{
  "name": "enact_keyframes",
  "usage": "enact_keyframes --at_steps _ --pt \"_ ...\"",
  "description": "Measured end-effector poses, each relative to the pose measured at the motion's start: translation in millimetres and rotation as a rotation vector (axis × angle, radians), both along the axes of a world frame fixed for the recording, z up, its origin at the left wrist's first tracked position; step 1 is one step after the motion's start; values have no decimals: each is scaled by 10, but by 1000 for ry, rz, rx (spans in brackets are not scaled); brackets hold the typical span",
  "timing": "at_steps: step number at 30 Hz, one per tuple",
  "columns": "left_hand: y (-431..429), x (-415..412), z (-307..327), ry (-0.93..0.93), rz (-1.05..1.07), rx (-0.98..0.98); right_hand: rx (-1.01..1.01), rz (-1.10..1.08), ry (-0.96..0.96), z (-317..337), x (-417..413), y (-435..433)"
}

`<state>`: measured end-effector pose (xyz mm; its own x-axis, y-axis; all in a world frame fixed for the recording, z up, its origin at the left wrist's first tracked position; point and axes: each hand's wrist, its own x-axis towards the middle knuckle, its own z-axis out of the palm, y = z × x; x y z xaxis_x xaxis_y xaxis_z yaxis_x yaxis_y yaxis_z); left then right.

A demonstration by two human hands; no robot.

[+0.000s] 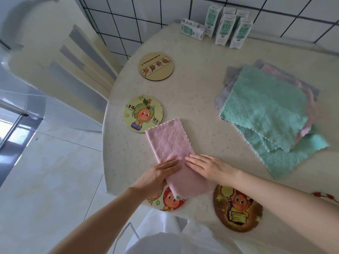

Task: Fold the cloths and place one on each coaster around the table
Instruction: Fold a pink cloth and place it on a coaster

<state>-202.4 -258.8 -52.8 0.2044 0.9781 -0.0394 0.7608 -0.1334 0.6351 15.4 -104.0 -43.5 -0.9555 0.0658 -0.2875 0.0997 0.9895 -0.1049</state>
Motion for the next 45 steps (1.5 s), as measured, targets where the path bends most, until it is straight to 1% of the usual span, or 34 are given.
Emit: enact_keyframes --at_steps 2,4,6,8,10,11,12,14,17,20,28,29,30,31,32,33,34,35,36,37,38,40,42,45 --pt "-10 -1 89 -95 124 -67 -36 -33 6 1 4 43" --pt "29 -7 169 -187 277 -203 -106 -114 45 7 -30 81" --pt "128 -36 200 -267 404 -343 -287 -256 77 50 -117 119" --pt "253 -97 194 -367 557 -448 -491 -430 42 139 -284 183" --pt "366 -179 198 -574 733 -547 -653 -620 -18 204 -468 292" --pt "417 -217 205 -696 807 -587 -692 -709 -9 209 -555 348" --pt "454 -253 200 -792 868 -611 -701 -784 21 206 -625 401" --pt "510 -305 167 -870 945 -640 -687 -882 84 179 -747 484" --pt "554 -340 83 -874 1018 -694 -673 -938 73 86 -880 539" --pt "581 -339 59 -867 1039 -709 -645 -963 42 -11 -948 572" --pt "550 -308 129 -982 1140 -721 -643 -1030 -43 -24 -1034 614" --pt "565 -290 146 -961 1165 -711 -641 -1040 -54 -21 -1042 613" --pt "580 -270 152 -891 1192 -686 -632 -1043 -61 -17 -1049 612" --pt "598 -248 152 -764 1218 -641 -614 -1039 -69 -11 -1054 607" --pt "601 -232 141 -583 1229 -572 -587 -1030 -76 1 -1057 599" --pt "593 -224 138 -356 1199 -486 -553 -1016 -79 16 -1058 585" --pt "571 -229 129 -90 1117 -378 -515 -1001 -77 34 -1055 565" --pt "549 -238 110 141 985 -253 -474 -988 -70 57 -1053 539" --pt "522 -250 85 306 830 -126 -435 -980 -61 81 -1051 511" --pt "500 -259 79 402 696 -33 -402 -974 -55 108 -1048 484" --pt "486 -269 70 448 592 -11 -373 -964 -54 133 -1042 460" --pt "439 -302 27 440 493 -116 -322 -922 -58 154 -1015 430" --pt "361 -325 -23 411 503 -255 -300 -896 -60 141 -970 427" --pt "249 -328 -35 419 614 -329 -328 -930 -49 117 -898 448"
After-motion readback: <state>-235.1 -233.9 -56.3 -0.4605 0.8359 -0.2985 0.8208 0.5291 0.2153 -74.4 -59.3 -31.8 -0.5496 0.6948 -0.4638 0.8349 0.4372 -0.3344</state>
